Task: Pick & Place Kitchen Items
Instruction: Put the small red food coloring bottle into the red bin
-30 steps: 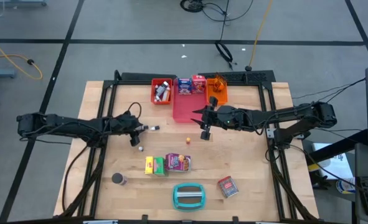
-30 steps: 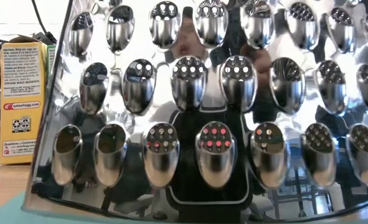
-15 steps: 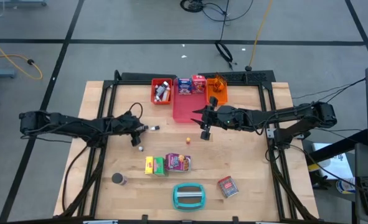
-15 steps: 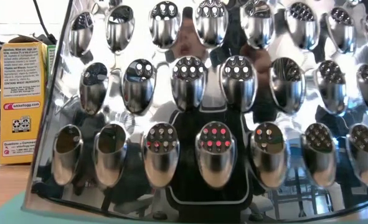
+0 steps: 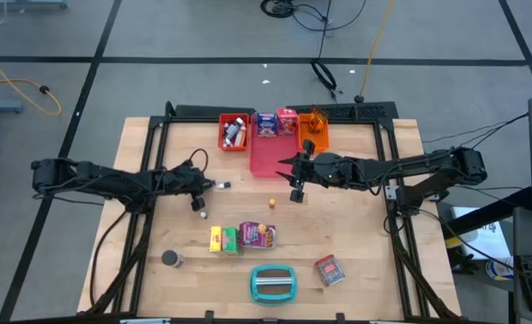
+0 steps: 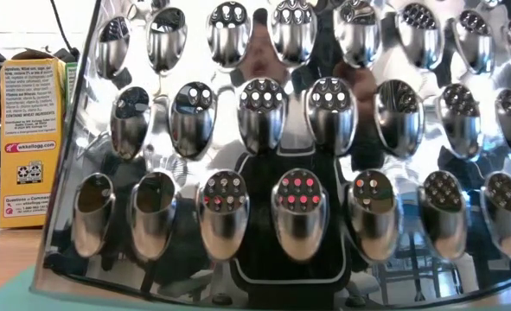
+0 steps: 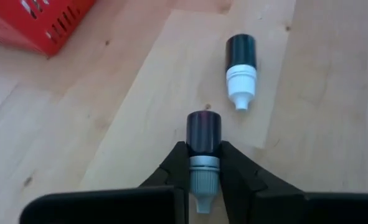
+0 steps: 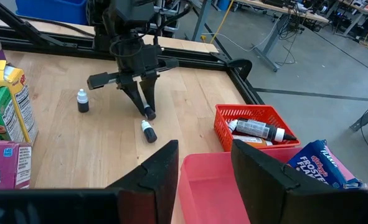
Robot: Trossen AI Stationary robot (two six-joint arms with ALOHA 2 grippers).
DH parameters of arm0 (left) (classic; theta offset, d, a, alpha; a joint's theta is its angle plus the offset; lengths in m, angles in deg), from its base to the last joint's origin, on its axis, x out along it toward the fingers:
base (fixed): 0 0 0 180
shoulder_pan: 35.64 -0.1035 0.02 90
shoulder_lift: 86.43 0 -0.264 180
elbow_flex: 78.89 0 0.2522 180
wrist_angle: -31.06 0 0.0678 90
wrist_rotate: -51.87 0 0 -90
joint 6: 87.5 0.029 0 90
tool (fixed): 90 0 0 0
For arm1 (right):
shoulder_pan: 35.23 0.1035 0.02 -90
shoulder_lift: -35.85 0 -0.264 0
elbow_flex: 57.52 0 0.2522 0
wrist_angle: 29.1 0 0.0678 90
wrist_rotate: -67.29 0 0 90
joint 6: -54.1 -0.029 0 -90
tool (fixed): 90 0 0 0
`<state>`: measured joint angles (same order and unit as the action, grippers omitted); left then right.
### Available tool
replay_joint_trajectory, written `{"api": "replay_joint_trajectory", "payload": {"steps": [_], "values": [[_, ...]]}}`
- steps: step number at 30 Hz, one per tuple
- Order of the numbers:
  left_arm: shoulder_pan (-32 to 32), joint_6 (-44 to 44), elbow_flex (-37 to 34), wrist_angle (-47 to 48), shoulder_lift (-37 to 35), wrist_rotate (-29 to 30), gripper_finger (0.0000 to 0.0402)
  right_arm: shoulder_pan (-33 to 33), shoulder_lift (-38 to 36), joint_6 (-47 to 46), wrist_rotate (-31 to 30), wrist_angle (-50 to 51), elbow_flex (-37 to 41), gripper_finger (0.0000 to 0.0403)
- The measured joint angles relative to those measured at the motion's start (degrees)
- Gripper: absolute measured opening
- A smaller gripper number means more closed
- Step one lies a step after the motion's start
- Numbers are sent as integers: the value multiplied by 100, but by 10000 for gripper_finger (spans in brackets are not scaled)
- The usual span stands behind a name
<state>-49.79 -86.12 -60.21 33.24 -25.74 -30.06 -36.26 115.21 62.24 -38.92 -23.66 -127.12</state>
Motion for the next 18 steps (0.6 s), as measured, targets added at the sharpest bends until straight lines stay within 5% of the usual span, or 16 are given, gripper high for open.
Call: {"api": "replay_joint_trajectory", "payload": {"steps": [18], "values": [[-72,432,2011,827,4,1328,52,0,0,0,0,0,0,139]]}}
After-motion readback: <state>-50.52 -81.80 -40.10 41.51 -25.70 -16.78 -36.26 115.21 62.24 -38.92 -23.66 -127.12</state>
